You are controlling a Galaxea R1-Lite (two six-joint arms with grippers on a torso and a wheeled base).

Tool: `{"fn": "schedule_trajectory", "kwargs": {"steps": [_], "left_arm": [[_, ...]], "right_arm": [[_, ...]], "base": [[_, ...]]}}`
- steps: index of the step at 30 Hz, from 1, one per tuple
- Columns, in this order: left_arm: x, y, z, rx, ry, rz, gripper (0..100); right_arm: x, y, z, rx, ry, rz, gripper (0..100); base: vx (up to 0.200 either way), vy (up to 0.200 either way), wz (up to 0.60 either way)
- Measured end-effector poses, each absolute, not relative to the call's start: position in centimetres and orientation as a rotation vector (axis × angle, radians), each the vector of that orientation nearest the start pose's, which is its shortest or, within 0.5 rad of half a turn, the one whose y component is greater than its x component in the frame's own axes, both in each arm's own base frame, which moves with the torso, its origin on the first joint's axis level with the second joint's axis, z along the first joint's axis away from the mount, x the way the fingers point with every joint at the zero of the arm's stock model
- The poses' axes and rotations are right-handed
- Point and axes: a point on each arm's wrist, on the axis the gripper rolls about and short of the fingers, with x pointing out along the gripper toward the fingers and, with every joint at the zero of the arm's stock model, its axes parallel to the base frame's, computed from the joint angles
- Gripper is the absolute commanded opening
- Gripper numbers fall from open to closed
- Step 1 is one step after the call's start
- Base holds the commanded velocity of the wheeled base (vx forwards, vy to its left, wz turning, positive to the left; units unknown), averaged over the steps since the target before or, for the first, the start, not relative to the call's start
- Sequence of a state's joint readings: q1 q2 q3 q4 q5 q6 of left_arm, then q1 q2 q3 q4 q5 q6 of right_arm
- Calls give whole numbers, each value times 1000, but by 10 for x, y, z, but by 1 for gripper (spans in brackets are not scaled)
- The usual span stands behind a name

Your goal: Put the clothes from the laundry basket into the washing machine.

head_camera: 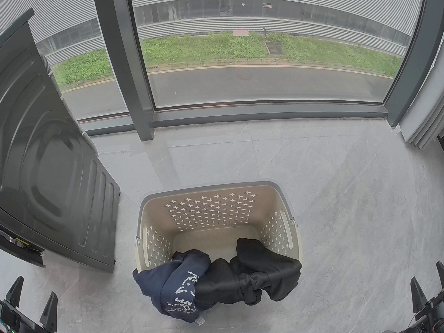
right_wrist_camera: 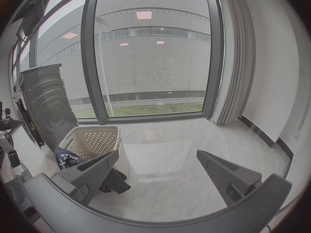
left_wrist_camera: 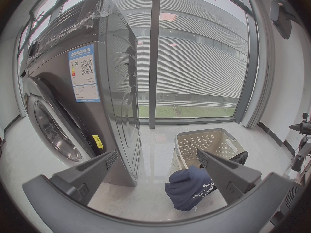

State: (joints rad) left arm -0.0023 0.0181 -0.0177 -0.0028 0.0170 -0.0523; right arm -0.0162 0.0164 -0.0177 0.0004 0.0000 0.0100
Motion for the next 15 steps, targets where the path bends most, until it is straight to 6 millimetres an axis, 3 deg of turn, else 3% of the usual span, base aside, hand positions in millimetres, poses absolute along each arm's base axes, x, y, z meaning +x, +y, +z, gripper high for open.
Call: {"fn": "schedule_trajectory", "kwargs": {"steps": [10,15], "left_arm": [[-23,0,81,-53,-3,16,100],[-23,0,81,-52,-3,15,100]], "right_arm": [[-23,0,81,9,-1,-16,100],[-23,0,81,9,-1,-15,100]], "base": [[0,20,0],[200,0,0]]}}
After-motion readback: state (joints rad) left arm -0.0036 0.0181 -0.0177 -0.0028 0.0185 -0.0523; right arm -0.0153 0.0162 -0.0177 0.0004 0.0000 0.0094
